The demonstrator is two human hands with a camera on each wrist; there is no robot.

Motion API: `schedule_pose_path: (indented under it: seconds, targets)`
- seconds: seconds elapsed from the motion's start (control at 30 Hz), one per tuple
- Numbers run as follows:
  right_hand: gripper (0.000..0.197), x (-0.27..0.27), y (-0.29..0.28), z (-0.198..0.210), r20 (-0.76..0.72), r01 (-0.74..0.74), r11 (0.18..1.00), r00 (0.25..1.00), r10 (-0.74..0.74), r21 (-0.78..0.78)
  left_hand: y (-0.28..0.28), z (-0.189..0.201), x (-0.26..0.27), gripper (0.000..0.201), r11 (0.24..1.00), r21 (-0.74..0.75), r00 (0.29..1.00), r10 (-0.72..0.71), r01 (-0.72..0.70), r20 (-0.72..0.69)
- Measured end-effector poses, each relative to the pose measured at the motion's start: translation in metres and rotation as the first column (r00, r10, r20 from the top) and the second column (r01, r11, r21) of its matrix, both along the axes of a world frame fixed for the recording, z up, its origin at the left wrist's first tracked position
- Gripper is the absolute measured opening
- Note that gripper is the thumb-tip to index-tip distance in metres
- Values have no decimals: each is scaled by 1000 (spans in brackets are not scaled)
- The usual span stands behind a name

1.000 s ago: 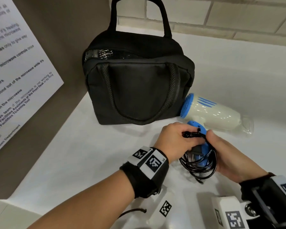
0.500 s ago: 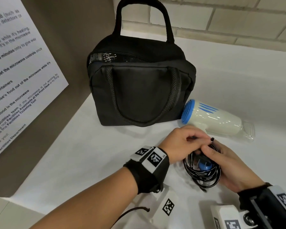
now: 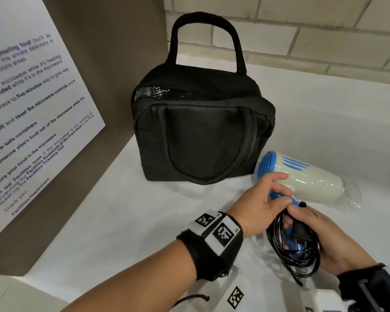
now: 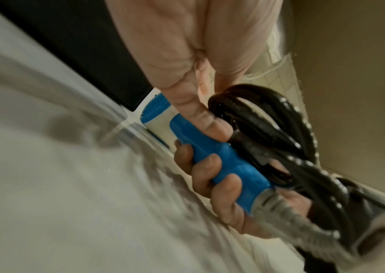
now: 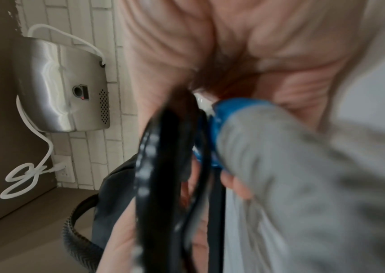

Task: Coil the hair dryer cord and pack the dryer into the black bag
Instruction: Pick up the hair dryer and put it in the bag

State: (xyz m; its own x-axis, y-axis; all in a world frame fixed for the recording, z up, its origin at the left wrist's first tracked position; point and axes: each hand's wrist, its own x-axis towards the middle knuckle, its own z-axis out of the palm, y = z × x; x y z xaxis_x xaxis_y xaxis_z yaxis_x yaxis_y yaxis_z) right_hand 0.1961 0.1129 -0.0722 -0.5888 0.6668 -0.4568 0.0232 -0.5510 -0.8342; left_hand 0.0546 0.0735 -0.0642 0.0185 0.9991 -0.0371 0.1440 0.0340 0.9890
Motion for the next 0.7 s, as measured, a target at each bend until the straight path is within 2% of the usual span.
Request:
schedule_pose_path:
  seconds: [0.07,0.13,0.2,0.27,0.3,0.33,0.37,0.4,0.43,0.47,0.5,0.53,0.6,0.63,0.7]
  targets:
    - [74,5,-1,-2,25,-5,1000,1000,5,6,-7,6,-1,43,999,19,994,-36,38,-105]
    - [90,9,-3,-4,62,2,999,998,-4,35,-21,19,-8,43,992,82,966,-69,93,-250]
    - [94,13,-5,-1,70,56,996,996,-61,70,-40,38,-18,34,955,192,886,-119,225,-447]
    - [86,19,-2,5,93,114,983,987,-128,144,-56,63,-28,29,887,265,759,-134,378,-637]
    - [77,23,1,10,97,130,972,984,-150,194,-62,80,-34,44,890,230,735,-154,393,-661]
    - [70,26,4,17,90,147,956,980,-175,253,-66,96,-44,53,893,232,751,-158,385,-641]
    - [70,29,8,23,86,168,931,975,-205,323,-68,113,-57,43,874,319,781,-102,366,-616]
    - [77,30,13,33,91,179,896,968,-235,407,-68,126,-75,27,813,471,788,24,342,-615]
    - [84,28,19,45,98,188,853,959,-267,487,-68,139,-94,17,753,584,772,165,304,-614]
    - [84,26,27,58,97,192,811,952,-291,552,-66,151,-112,15,742,625,747,268,242,-608]
    - [83,23,36,69,93,187,776,949,-301,602,-63,159,-129,20,782,600,712,322,172,-624]
    - [91,21,47,80,81,183,748,950,-301,638,-51,163,-136,28,838,535,656,344,108,-672]
    - [115,15,69,103,40,193,663,947,-319,723,-29,159,-150,47,944,329,501,281,7,-819]
    - [116,8,78,115,8,197,597,947,-323,777,-18,155,-154,53,976,217,443,205,-23,-873]
    - [94,-19,83,143,-38,170,474,961,-274,864,-2,148,-156,52,998,48,422,60,-39,-905]
